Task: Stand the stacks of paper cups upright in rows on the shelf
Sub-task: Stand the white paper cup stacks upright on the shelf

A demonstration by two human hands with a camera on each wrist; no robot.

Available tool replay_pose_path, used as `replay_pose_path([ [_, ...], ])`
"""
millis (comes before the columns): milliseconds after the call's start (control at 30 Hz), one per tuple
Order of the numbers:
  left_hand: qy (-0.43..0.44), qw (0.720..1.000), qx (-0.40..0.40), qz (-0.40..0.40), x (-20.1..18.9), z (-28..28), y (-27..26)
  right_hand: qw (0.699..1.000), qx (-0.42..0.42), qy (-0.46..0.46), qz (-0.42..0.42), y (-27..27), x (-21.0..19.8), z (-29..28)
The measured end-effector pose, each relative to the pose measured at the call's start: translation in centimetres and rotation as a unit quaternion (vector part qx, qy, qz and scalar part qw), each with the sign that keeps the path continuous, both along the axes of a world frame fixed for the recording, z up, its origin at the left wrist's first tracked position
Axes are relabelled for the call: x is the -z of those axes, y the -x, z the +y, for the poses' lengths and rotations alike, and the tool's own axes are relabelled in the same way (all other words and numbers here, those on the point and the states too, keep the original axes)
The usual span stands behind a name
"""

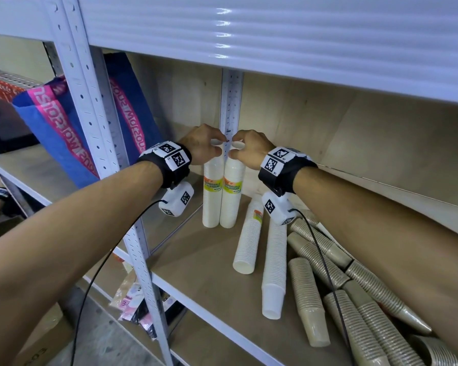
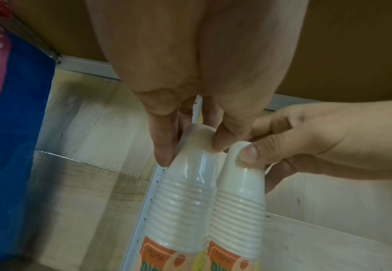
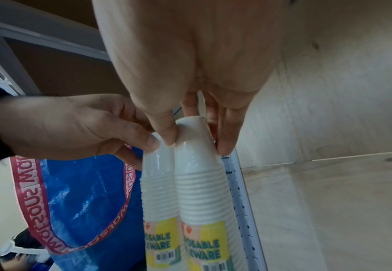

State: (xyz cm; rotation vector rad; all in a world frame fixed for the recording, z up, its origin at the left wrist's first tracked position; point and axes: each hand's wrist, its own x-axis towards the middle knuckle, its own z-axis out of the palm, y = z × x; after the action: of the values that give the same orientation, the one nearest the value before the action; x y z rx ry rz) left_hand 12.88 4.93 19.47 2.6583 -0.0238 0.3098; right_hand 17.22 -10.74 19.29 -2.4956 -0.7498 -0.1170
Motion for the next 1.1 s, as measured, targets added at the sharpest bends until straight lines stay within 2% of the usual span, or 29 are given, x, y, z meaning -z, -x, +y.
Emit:
replay_pose_path([
  [333,0.011,1.000,0.000,0.011,-0.7,0.0,0.5,1.000,0.008,0.000,0.004,0.6,-0.1,-1.2],
  [600,0.058,0.996,0.015,-0.066,-2.6,-2.2,2.9,0.999,0.011,0.051,0.006,2.2,0.1,-5.9],
  [733,0.092,0.995,0.036,-0.032,-2.2,-4.1,4.2,0.997,0.008,0.071,0.033,3.7,1.5,-8.3],
  [867,0.110,0.992,0.056,0.020,0.3,-6.5,5.3,0.994,-0.013,0.094,0.053,5.9,3.9,-10.8],
  [1100,0.074,0.990,0.050,0.105,8.4,-8.7,5.7,0.980,-0.036,0.177,0.081,9.4,9.5,-14.3],
])
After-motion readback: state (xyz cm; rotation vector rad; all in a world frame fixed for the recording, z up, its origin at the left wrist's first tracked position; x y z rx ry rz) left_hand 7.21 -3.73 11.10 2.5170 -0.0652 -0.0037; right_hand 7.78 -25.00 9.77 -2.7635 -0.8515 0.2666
